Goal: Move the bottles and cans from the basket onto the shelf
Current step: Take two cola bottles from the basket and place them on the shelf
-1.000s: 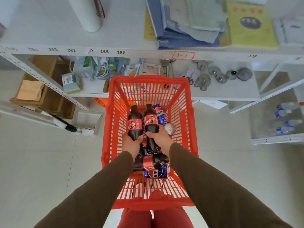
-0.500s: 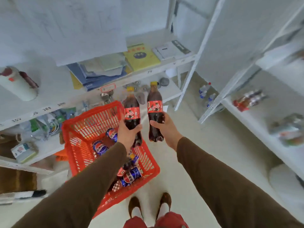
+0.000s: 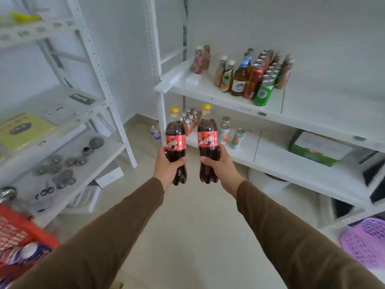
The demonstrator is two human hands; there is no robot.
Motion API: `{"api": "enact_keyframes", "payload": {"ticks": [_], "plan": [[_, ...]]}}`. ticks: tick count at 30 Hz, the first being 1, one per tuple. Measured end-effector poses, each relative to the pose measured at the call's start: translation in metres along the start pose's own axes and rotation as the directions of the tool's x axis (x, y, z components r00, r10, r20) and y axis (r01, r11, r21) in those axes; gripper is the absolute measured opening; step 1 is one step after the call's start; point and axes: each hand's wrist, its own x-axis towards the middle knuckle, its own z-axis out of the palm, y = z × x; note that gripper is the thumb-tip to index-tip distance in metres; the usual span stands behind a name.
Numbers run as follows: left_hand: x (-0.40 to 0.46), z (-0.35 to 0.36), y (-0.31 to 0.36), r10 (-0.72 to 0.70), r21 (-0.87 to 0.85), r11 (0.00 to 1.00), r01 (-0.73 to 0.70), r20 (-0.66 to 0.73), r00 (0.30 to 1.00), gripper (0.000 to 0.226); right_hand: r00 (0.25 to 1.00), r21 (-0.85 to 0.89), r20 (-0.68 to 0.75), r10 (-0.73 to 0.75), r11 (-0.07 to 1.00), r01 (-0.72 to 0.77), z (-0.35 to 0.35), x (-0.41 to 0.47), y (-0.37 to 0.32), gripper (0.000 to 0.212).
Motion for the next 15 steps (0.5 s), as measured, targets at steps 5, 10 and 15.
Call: {"api": "enact_keyframes", "payload": {"ticks": [5, 10, 15], "plan": [[0.006, 0.158, 0.016, -0.007, -0.020, 1.000, 0.011, 0.177, 0.984, 0.050, 0.986, 0.012, -0.164, -0.021, 1.000, 0.023, -0.161, -0.002, -0.012, 0.055], [0.025, 0.272, 0.035, 0.026, 0.004, 1.000, -0.029, 0.289, 0.957, 0.057, 0.950, 0.039, -0.306, -0.064, 0.996, 0.080, -0.268, 0.014, -0.027, 0.047], [0.073, 0.365, 0.059, 0.073, -0.011, 0.997, -0.074, 0.350, 0.934, 0.061, 0.922, 0.042, -0.379, -0.082, 0.993, 0.106, -0.353, 0.067, -0.049, 0.050]]}}
